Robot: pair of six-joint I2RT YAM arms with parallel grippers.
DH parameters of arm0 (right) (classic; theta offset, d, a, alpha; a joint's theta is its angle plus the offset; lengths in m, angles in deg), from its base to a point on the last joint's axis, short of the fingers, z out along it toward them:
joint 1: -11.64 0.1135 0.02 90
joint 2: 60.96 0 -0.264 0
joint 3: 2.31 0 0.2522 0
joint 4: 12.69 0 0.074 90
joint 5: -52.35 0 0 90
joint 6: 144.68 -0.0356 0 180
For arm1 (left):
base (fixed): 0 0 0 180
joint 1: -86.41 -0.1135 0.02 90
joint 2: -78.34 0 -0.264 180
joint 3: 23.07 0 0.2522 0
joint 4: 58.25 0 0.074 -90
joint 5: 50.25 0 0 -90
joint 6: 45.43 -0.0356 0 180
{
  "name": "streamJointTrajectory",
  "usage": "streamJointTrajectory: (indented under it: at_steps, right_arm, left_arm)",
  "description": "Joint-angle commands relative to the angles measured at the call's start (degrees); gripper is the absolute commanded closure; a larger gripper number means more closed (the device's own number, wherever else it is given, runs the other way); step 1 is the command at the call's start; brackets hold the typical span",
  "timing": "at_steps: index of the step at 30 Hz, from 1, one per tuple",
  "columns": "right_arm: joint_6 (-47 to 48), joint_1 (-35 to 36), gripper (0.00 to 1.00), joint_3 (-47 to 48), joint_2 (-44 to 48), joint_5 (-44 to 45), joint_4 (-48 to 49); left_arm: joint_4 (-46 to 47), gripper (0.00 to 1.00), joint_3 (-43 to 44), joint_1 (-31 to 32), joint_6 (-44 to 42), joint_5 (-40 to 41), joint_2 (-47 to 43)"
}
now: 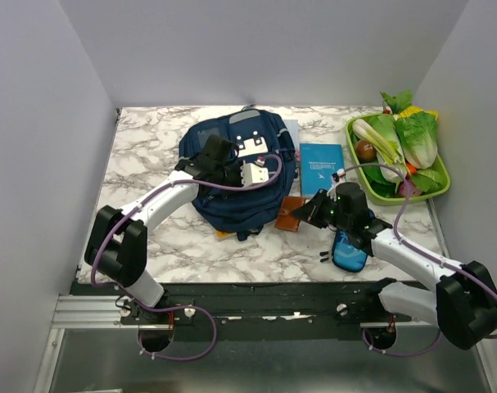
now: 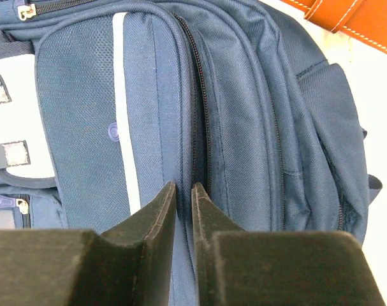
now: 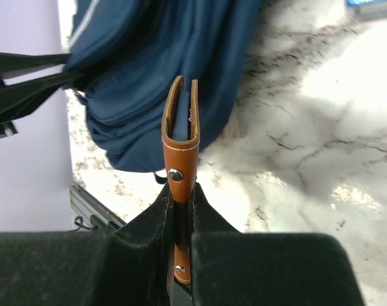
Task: Pack the student bag
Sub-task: Pick up the personal item from the center of the board, then place the personal item in the student bag.
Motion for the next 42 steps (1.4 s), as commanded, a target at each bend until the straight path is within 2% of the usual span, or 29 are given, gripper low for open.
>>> streamJointTrajectory:
  at_steps: [1,5,6,9,17,21,27,31,36,42]
  right_arm:
    - [0.0,0.1,0.98,4.2,2.1,-2.5,-1.6]
    - [-0.8,0.1,0.98,7.6,-0.7,-5.2,0.8]
    - [-1.2,0.1,0.98,8.3,-1.6,-5.7,2.0]
    - [-2.7,0.1,0.98,11.0,-6.5,-8.1,5.7]
    - [-8.1,1.5,0.99,15.4,-17.7,-13.1,14.9]
    - [-11.0,2.3,0.99,17.7,-21.8,-14.7,20.8]
    - [-14.5,2.8,0.99,21.5,-28.0,-15.6,23.1]
    - [-17.5,2.9,0.99,23.3,-30.9,-12.4,22.2]
    - [-19.9,3.1,0.99,25.8,-32.6,-2.1,19.1]
    - [-24.6,4.2,0.99,27.9,-33.3,10.2,19.8]
  left_arm:
    - [-1.0,0.79,3.3,0.1,3.6,-3.3,-2.7]
    - [-0.2,0.86,4.6,0.1,7.1,-2.0,-3.3]
    - [1.1,0.92,5.1,0.1,9.1,-0.1,-3.6]
    - [3.7,1.0,5.4,0.1,11.7,3.7,-4.3]
    - [9.7,1.0,4.2,0.1,19.4,9.4,-5.4]
    - [9.8,1.0,5.2,0.1,23.4,8.3,-5.5]
    - [7.6,1.0,6.9,0.1,26.2,3.8,-5.6]
    - [5.4,1.0,8.1,0.2,28.0,-0.1,-5.8]
    - [2.4,1.0,10.5,0.6,29.7,-2.6,-6.2]
    - [0.9,1.0,10.5,1.3,31.8,-5.9,-6.4]
